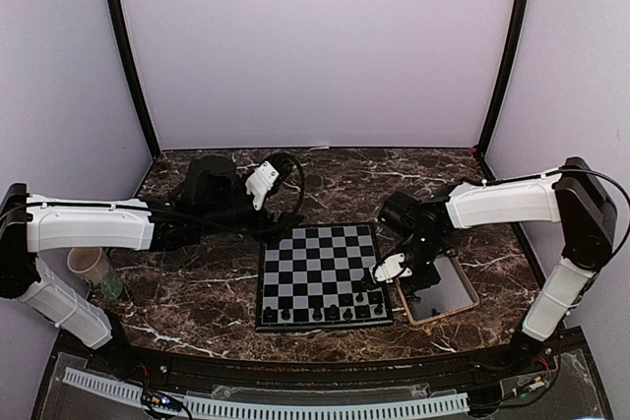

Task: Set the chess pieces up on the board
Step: Pick up the bishop from the storage box.

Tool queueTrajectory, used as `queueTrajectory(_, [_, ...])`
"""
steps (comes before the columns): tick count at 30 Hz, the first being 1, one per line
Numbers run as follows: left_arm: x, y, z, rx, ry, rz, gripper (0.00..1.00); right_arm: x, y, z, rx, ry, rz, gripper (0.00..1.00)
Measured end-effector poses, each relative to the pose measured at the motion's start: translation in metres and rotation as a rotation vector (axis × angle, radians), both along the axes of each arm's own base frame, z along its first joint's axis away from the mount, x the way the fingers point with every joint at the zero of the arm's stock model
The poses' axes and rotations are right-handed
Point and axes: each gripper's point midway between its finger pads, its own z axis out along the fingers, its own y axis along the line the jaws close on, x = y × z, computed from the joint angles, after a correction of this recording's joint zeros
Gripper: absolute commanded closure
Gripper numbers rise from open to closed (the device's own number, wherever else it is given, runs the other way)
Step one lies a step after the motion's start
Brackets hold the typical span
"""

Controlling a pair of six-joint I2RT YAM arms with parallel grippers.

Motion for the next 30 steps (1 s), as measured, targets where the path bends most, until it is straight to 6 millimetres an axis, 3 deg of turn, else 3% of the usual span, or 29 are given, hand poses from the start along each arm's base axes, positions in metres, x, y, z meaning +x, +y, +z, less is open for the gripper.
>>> queueTrajectory(19, [-0.002,-0.007,-0.001,-0.001,0.014,-0.033,0.12,0.002,-0.008,-0.005,-0.018,-0.013,-0.062,0.85])
queueTrajectory(30, [-0.003,-0.009,-0.002,0.004,0.024,-0.043,0.13,0.001,-0.025,-0.005,-0.009,0.013,-0.165,0.79])
